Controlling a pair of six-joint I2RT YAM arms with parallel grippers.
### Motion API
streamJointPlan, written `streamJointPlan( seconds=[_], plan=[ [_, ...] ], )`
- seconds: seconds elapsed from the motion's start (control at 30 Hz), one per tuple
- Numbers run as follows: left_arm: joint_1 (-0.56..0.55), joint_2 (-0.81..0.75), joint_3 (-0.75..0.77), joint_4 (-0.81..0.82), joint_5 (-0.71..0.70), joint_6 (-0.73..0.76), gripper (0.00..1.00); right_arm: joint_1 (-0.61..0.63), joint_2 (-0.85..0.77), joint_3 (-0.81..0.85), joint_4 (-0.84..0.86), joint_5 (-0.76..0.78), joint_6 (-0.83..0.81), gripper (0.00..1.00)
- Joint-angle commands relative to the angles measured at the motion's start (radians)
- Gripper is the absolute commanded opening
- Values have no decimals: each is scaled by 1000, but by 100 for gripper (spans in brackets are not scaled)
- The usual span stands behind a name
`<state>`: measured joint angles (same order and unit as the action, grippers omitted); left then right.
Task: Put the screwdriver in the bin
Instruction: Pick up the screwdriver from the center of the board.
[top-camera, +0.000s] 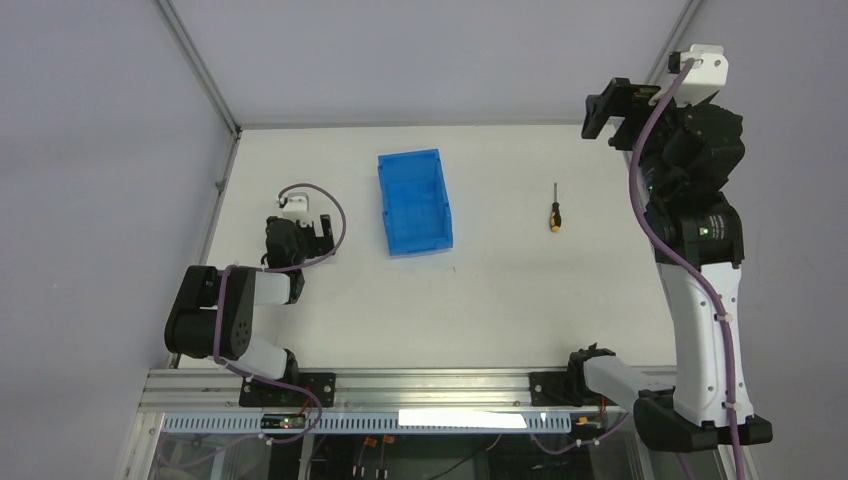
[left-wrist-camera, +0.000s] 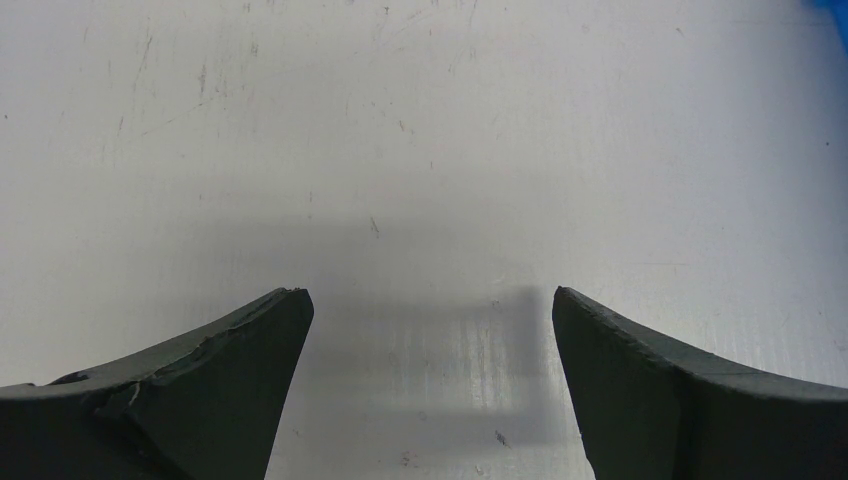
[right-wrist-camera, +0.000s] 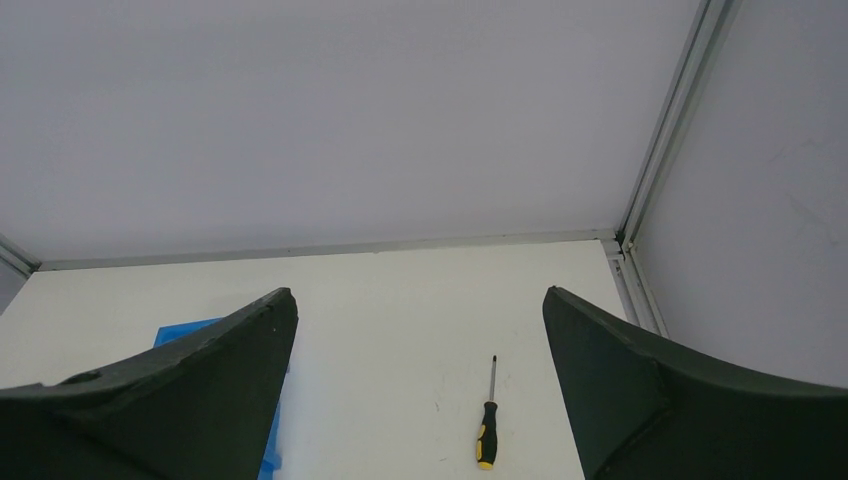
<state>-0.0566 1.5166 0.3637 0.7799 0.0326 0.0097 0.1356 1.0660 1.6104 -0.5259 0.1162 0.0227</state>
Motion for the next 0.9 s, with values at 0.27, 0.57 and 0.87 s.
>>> streamJointPlan(
  seconds=[0.27,0.57,0.87],
  plan=[
    [13,-9,18,28,0,-8,100,-3,49,97,-86,24,-35,97],
    [13,-9,18,27,1,-7,100,-14,193,139,-128,49,-60,97],
    [13,-10,18,27,0,-8,100,-87,362,135,-119,-40,-11,97]
  ],
)
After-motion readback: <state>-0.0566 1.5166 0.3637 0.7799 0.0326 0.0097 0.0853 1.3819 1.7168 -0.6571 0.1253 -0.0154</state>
